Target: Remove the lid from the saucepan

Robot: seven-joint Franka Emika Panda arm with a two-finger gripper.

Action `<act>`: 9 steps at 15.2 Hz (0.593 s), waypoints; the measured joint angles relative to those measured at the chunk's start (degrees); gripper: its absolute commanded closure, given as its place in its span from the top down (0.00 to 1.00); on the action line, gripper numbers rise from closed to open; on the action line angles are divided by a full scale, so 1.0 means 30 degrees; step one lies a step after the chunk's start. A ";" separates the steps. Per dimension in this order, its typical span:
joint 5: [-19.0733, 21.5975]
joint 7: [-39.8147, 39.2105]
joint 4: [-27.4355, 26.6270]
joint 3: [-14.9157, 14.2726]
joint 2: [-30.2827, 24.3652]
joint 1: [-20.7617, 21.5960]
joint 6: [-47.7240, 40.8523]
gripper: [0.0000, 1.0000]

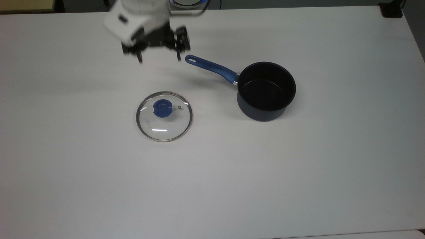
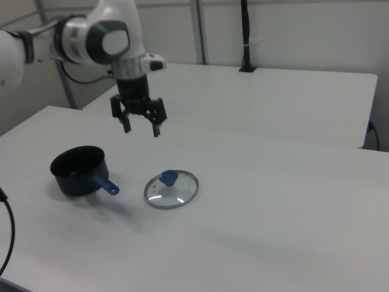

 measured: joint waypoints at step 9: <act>-0.0145 0.0833 -0.0056 -0.0032 -0.1090 -0.0660 -0.0355 1.00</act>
